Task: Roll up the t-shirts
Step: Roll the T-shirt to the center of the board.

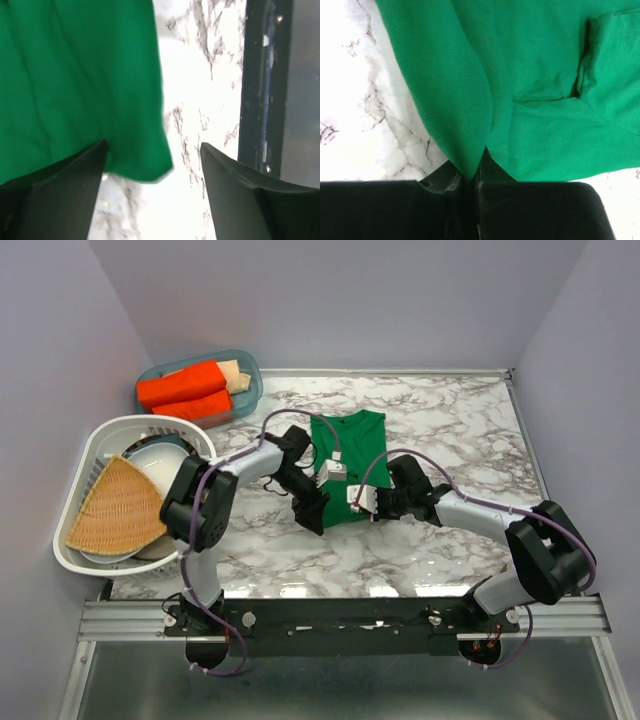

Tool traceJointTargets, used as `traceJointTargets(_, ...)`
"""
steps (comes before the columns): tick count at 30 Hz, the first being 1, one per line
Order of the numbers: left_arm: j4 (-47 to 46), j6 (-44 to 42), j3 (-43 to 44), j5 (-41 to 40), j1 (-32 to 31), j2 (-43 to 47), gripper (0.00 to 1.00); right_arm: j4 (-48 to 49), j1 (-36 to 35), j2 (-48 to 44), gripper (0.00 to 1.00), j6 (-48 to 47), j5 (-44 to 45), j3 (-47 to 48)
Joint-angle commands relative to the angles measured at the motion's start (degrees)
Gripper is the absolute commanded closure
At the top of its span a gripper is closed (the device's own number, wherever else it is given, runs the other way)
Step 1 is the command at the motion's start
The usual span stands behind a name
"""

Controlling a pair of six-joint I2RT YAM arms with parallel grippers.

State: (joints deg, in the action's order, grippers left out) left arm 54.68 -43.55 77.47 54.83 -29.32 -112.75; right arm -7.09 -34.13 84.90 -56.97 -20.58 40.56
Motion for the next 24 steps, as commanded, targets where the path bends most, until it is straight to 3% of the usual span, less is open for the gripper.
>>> traceJointTargets(1,-28.8,14.6,-13.4,-9.2,0.1,15.3,0.13,-0.9,-0.2,-1.1,0.88,3.7,-2.4,-0.3)
traceJointTargets(4,-38.7,22.4,-19.5,-13.1,-0.6,19.1,0.11,-2.8,-0.2,-0.6,0.88,5.4,-3.2,0.3)
traceJointTargets(8,-42.7,25.1,-22.7,-18.8,-2.8,20.5,0.10,-4.9,-0.2,0.9,0.87,8.1,-3.1,1.5)
traceJointTargets(9,-44.2,25.5,-23.1,-19.9,-4.0,20.6,0.01,-5.0,-0.2,1.0,0.87,8.5,-3.1,1.4)
traceJointTargets(24,-44.6,29.7,-25.8,-26.4,-9.6,21.8,0.05,-8.5,1.6,1.5,0.87,14.8,-6.3,4.7)
